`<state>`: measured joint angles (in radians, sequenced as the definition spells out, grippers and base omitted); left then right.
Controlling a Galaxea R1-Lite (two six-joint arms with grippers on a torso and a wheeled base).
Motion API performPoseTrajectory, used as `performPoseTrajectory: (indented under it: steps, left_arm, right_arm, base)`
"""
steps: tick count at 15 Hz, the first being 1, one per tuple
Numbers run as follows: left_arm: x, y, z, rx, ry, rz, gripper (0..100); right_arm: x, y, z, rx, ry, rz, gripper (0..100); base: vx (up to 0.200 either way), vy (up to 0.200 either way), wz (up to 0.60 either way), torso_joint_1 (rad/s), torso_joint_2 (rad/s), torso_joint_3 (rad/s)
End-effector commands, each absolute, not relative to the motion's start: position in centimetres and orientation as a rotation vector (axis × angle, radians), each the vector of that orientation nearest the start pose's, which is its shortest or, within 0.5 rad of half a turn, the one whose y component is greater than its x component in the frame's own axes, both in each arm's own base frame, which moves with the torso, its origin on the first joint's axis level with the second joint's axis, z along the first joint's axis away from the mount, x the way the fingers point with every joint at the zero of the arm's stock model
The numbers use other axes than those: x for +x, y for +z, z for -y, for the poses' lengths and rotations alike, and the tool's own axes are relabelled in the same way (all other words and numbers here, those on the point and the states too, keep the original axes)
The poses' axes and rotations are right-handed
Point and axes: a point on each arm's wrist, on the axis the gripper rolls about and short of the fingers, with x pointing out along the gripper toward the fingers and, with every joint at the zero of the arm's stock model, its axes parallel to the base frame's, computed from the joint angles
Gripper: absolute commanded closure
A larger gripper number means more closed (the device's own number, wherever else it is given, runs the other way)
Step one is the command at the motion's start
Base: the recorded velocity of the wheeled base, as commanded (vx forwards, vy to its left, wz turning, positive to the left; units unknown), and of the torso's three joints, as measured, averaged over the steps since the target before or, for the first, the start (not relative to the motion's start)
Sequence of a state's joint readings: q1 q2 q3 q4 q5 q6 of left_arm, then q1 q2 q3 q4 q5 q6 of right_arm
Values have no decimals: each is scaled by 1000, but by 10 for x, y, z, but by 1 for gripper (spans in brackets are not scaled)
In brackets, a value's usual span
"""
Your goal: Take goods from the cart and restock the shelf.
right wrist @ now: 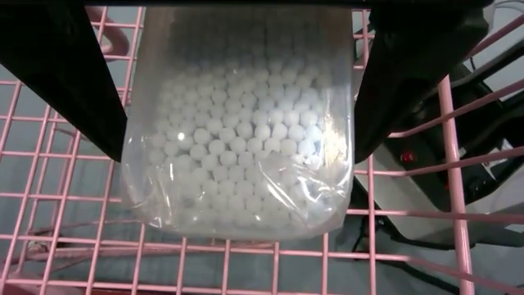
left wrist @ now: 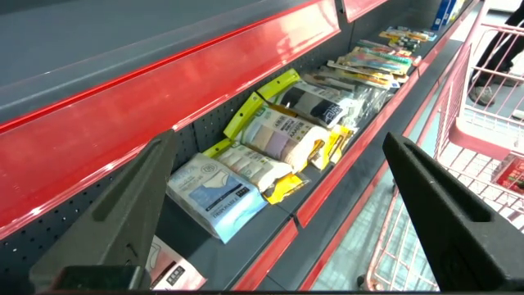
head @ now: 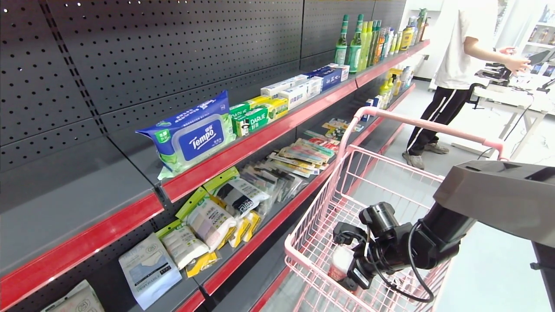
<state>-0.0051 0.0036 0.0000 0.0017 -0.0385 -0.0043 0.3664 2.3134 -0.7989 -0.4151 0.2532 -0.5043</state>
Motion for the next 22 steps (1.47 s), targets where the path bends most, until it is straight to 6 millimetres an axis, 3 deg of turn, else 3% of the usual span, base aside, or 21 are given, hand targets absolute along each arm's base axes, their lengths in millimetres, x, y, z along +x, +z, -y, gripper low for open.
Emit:
performPoseTrajectory:
  steps: [1,2,3,8,11,17,22]
  left_arm:
    - [-23,75,1,-5,-43,-5,0]
    - [-23,75,1,-5,-43,-5,0]
    - [-23,75,1,-5,-43,-5,0]
    - [-23,75,1,-5,-43,-5,0]
    - [-23,75,1,-5,-43,-5,0]
    - [-23,75,1,-5,-43,-5,0]
    - [-23,75,1,-5,-43,-5,0]
  right_arm:
    - [310,-41,-125,-500,826,-955,0]
    - [310,-41,-125,-500,826,-957,0]
    - [310,-41,-125,-501,825,-955,100]
    - [308,-39,-125,-502,826,-952,100]
    - [306,-28,-126,-507,820,-923,100]
    - [282,40,-113,-463,630,-815,100]
    - [252,124,-97,-302,360,-593,100]
  base:
    - [0,0,0,0,0,0]
    - [0,0,0,0,0,0]
    - [0,0,0,0,0,0]
    - [0,0,0,0,0,0]
    - [0,0,0,0,0,0]
    - [0,0,0,0,0,0]
    - [0,0,0,0,0,0]
